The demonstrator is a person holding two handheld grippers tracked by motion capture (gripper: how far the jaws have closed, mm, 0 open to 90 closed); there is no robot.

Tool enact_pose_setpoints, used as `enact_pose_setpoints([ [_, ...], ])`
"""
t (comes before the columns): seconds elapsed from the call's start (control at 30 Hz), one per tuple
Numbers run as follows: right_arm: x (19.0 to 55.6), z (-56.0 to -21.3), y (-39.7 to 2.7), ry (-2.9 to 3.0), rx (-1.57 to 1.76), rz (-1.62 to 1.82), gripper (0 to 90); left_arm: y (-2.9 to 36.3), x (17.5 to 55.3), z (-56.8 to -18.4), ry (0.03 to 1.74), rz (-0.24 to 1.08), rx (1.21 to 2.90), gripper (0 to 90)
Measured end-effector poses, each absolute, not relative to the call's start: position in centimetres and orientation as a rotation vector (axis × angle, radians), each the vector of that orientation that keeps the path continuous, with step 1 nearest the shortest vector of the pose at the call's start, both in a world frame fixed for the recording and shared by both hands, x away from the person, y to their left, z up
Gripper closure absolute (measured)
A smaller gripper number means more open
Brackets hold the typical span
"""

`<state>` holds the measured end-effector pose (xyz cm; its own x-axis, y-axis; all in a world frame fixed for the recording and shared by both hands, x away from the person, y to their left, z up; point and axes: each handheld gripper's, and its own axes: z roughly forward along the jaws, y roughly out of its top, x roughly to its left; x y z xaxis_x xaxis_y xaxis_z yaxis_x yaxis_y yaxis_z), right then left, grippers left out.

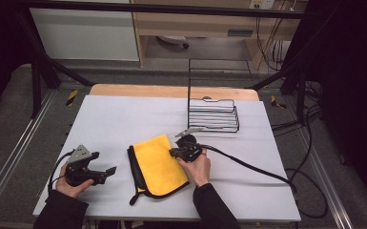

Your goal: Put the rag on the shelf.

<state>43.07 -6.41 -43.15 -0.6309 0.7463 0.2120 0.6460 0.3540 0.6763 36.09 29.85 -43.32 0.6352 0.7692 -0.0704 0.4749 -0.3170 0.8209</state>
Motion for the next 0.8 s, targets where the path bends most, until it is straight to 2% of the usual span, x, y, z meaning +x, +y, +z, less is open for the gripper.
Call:
enact_pose_setpoints([
  [0.17,41.4,-43.4,-8.8,2.383,1.38,1.091,87.0,29.6,36.1,-43.3,0.973,0.42,1.979,4.8],
  [0.37,40.3,-44.2,-9.6,2.338,1.383,1.106,84.7,29.0,36.2,-43.3,0.967,0.411,2.001,4.2],
  [0.43,40.5,-44.5,-10.0,2.339,1.336,1.141,75.6,28.8,36.2,-43.3,0.967,0.406,2.003,4.1],
  [0.47,40.5,-44.5,-10.0,2.339,1.336,1.141,75.6,28.8,36.2,-43.3,0.97,0.401,2.004,4.1],
  [0.5,40.6,-44.5,-10.3,2.339,1.326,1.157,71.1,28.7,36.3,-43.3,0.972,0.398,2.001,4.1],
  [0.53,40.6,-44.3,-10.9,2.334,1.286,1.202,61.8,28.6,36.3,-43.3,0.972,0.397,2.002,4.1],
  [0.7,40.5,-44.1,-12.8,2.333,1.218,1.274,40.9,28.2,36.5,-43.2,0.97,0.393,2.018,4.1],
  [0.73,40.5,-44.1,-12.8,2.333,1.218,1.274,40.9,28.0,36.5,-43.2,0.971,0.394,2.019,4.1],
  [0.8,40.4,-44.1,-13.8,2.347,1.188,1.272,31.3,27.7,36.6,-43.2,0.967,0.392,2.033,3.9],
])
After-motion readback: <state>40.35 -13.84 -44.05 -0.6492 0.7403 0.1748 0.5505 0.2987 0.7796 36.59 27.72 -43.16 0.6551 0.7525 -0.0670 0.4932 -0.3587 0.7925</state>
